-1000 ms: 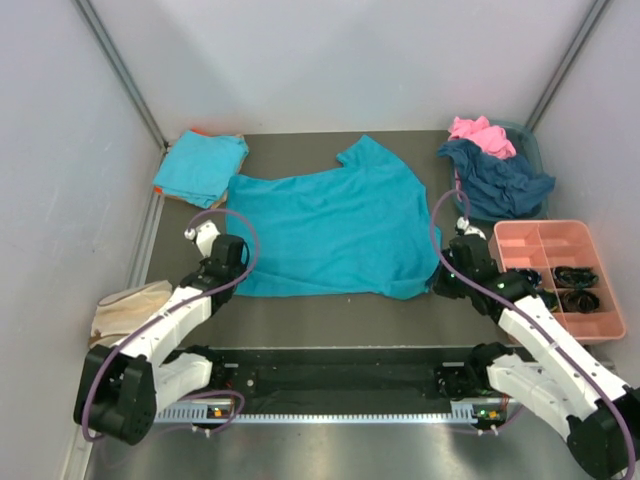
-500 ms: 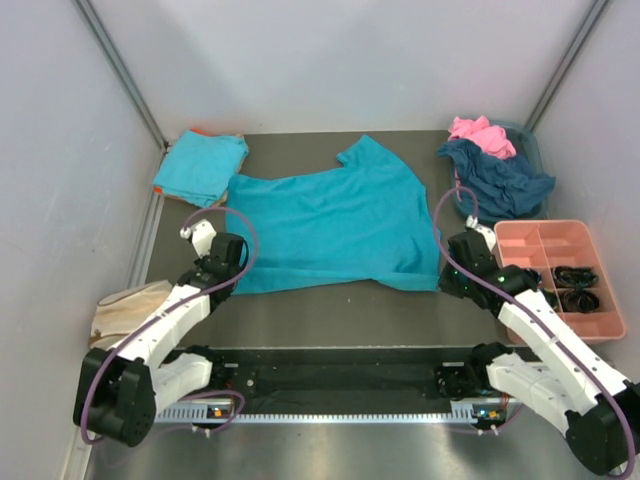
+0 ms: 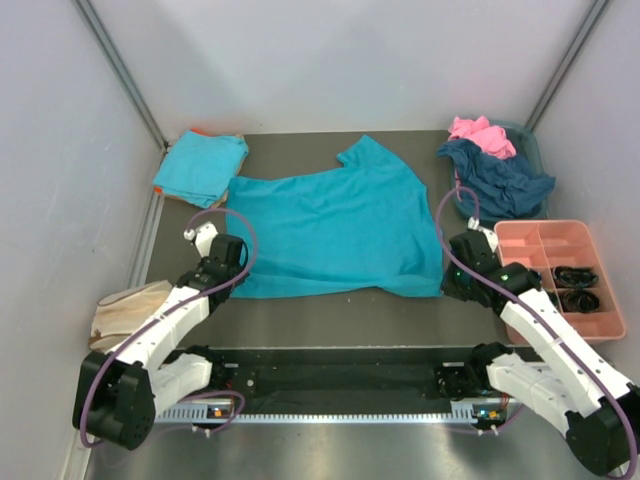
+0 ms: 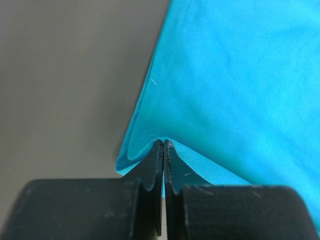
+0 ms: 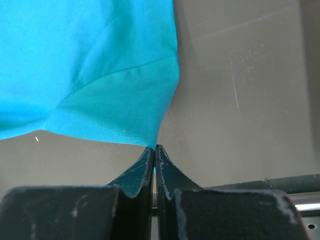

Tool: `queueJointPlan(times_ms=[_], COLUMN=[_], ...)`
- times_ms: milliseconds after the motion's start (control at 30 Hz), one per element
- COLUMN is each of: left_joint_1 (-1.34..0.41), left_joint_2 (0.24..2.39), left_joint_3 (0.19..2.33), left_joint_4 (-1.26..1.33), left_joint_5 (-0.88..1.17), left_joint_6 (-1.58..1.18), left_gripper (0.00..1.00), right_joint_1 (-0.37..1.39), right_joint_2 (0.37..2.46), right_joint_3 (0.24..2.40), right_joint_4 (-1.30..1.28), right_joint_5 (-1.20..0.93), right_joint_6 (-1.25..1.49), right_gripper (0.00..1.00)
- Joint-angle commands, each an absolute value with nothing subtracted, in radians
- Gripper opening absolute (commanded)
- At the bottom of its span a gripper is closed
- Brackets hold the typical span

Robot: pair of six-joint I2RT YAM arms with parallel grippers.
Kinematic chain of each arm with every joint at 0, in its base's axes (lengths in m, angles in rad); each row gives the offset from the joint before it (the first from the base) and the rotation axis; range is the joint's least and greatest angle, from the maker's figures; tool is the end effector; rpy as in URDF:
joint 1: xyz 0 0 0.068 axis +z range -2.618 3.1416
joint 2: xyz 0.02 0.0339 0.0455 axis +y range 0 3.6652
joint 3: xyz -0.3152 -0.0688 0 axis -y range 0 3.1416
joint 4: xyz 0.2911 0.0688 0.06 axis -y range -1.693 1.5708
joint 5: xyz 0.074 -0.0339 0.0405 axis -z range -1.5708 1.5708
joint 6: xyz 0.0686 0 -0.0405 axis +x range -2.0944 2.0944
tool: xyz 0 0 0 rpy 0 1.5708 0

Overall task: Fold and stack the t-shirts
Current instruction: Flatten the tshirt out

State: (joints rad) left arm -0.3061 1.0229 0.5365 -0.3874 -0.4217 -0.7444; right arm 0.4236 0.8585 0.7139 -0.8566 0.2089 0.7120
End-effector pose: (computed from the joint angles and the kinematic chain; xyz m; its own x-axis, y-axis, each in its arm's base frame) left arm 0.2267 -0.0422 0.1948 -0.5543 -0.4731 -0.6848 -0.4774 0.8547 -0.2041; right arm 0.1761 0.0638 0.2507 -0.7773 0.3506 -0.5224 0.2743 0.9361 0.2201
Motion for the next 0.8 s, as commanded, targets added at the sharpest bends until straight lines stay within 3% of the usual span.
queueJointPlan(times_ms=[0, 33, 67, 133, 233, 333, 767], left_joint_1=[-0.307, -0.307, -0.307, -0.307, -0.307, -0.308, -0.308], left_joint_2=[0.991, 0.986, 0.988, 1.0, 1.037, 1.048, 0.919], left_joint_3=[0.517, 0.512, 0.503, 0.494, 0.509, 0.581, 0.756], left_joint_4=[-0.408, -0.407, -0.4, -0.381, -0.365, -0.39, -0.411], left_joint_5=[-0.367, -0.367, -0.367, -0.368, -0.374, -0.399, -0.48], left_joint_6=[-0.761, -0.759, -0.758, -0.755, -0.758, -0.758, -0.644], left_gripper=[0.0, 0.0, 0.01, 0.35, 0.71, 0.81, 0.82], right_joint_1=[0.431, 0.433, 0.433, 0.433, 0.433, 0.433, 0.434], right_joint_2=[0.86, 0.87, 0.9, 0.934, 0.986, 1.002, 1.005], right_joint_3=[0.719, 0.718, 0.718, 0.718, 0.712, 0.73, 0.749], right_joint_4=[-0.871, -0.865, -0.859, -0.83, -0.756, -0.701, -0.483], right_joint_5=[0.187, 0.186, 0.184, 0.198, 0.23, 0.287, 0.118], right_joint_6=[0.73, 0.73, 0.729, 0.724, 0.735, 0.732, 0.577], right_gripper=[0.0, 0.08, 0.24, 0.59, 0.76, 0.79, 0.79])
